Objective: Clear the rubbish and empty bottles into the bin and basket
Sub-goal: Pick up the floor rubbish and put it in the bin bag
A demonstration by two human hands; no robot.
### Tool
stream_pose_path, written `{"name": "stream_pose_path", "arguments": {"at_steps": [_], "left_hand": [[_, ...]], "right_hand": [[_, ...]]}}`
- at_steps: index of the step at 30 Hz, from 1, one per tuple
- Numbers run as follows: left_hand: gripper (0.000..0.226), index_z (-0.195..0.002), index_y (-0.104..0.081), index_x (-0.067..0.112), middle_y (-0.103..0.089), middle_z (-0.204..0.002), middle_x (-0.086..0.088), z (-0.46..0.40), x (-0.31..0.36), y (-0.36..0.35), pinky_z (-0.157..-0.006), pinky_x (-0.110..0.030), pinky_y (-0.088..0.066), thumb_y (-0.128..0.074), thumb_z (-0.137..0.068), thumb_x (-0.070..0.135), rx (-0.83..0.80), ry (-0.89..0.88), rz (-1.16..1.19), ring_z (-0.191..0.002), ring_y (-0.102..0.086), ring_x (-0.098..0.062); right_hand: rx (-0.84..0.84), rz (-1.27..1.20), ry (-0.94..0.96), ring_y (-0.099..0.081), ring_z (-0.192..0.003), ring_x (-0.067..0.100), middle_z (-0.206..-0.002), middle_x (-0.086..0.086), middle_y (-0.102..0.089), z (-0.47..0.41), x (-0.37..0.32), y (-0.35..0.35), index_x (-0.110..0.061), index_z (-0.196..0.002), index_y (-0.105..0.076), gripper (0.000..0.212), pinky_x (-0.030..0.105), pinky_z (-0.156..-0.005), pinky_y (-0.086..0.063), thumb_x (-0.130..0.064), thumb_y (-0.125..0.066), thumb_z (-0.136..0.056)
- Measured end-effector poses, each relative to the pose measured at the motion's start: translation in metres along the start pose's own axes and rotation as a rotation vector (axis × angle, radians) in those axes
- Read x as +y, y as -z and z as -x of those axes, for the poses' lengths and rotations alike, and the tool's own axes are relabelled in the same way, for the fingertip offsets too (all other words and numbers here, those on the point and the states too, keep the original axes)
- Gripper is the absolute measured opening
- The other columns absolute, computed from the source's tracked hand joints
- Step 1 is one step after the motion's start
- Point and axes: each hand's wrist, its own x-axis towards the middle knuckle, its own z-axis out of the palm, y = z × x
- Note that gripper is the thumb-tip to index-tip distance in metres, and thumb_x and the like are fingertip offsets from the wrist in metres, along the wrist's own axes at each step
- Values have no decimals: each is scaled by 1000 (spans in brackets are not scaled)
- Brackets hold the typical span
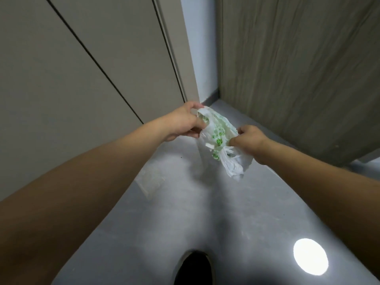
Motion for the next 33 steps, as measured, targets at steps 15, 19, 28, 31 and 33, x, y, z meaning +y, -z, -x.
{"name": "stream_pose_path", "arguments": {"at_steps": [15,19,28,31,33], "left_hand": [[103,-147,-19,17,-13,-153,-11,13,-247,53,-107,-45,-37,-75,-66,46,137,412,-884,-140,-20,-35],[79,-143,-28,8,-25,-148,-22,-1,-261,46,-102,-44,-41,-67,-80,34,235,393,-975,-131,-34,-41],[29,-112,-62,9,-65,-115,-14,-2,-241,63,-88,-36,-49,-47,-87,6,410,256,-922,-107,-61,-33],[14,-90,-65,11,-69,-99,-15,2,-207,70,-78,-32,-51,-52,-85,14,421,261,-629,-95,-65,-34],[13,-72,-62,10,-69,-77,-14,2,-179,70,-63,-25,-51,-55,-82,13,416,231,-404,-75,-67,-30]], "right_hand": [[-26,473,-15,-60,-96,30,-110,13,-60,-29,-32,-139,-9,-115,-57,33,40,-85,-53,-17,-58,-83],[-62,530,0,-60,-98,31,-112,14,-60,-35,-33,-165,-8,-116,-57,35,40,-86,-53,-18,-58,-82],[-86,626,-22,-59,-94,29,-109,13,-61,-42,-32,-154,-9,-117,-56,36,38,-82,-53,-17,-56,-82],[-86,709,-29,-59,-98,28,-112,12,-61,-36,-38,-119,-11,-120,-55,36,36,-83,-52,-18,-54,-85],[-97,796,-8,-58,-102,28,-115,12,-60,-27,-42,-89,-11,-122,-55,35,35,-85,-49,-18,-51,-87]]}}
